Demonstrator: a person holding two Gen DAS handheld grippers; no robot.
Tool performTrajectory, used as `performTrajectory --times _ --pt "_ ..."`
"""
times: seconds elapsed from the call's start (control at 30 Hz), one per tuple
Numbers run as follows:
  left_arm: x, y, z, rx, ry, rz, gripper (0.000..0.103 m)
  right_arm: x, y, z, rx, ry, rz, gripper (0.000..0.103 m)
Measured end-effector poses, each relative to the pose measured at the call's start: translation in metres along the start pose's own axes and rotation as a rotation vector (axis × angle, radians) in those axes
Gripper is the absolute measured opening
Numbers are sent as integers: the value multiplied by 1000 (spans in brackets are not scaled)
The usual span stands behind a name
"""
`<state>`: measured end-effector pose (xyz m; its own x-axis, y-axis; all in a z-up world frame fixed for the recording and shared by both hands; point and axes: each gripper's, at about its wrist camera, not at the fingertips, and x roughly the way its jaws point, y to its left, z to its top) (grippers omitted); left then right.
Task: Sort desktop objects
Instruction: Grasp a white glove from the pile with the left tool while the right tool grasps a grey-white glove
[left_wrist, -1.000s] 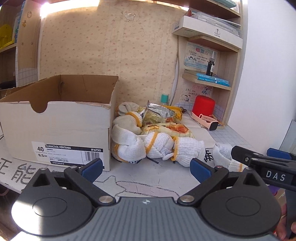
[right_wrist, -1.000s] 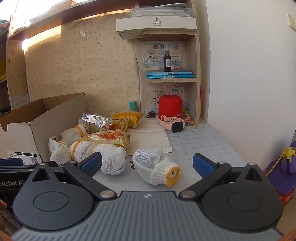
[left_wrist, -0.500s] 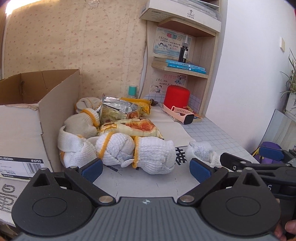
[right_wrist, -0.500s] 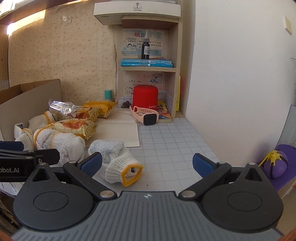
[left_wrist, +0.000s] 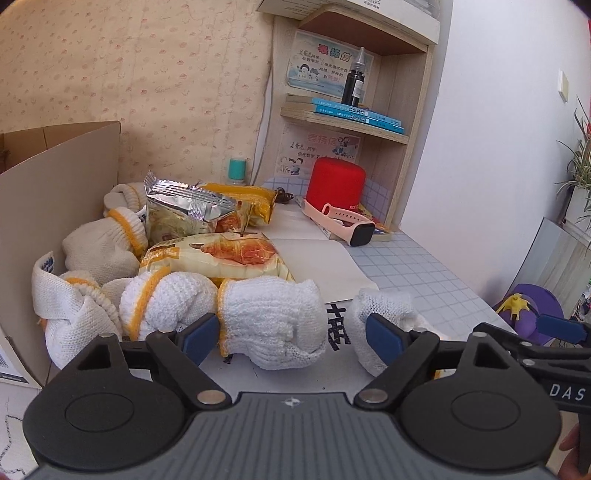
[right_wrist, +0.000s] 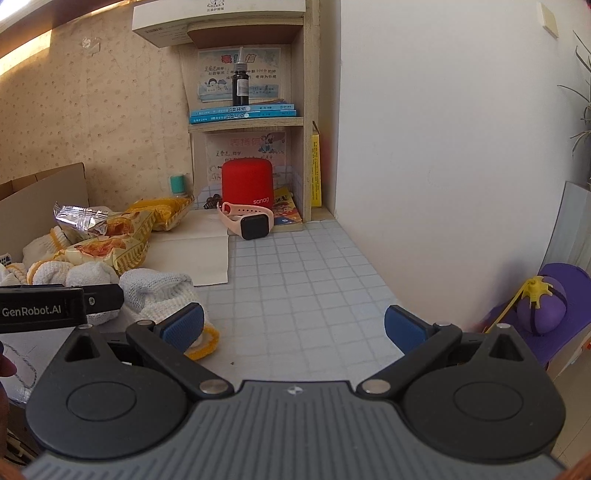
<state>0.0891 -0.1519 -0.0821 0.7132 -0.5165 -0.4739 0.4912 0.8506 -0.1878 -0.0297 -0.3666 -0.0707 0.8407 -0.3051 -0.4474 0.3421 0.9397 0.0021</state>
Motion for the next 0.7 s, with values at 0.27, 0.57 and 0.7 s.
performTrajectory --times 0.27,0.57,0.7 --pt "-1 4 -6 15 1 22 78 1 7 -2 -18 -5 50 101" --pt "14 6 -2 -3 29 23 73 9 11 -5 -4 15 89 101" --pt "21 4 0 24 27 23 63 13 14 -6 -12 27 101 101"
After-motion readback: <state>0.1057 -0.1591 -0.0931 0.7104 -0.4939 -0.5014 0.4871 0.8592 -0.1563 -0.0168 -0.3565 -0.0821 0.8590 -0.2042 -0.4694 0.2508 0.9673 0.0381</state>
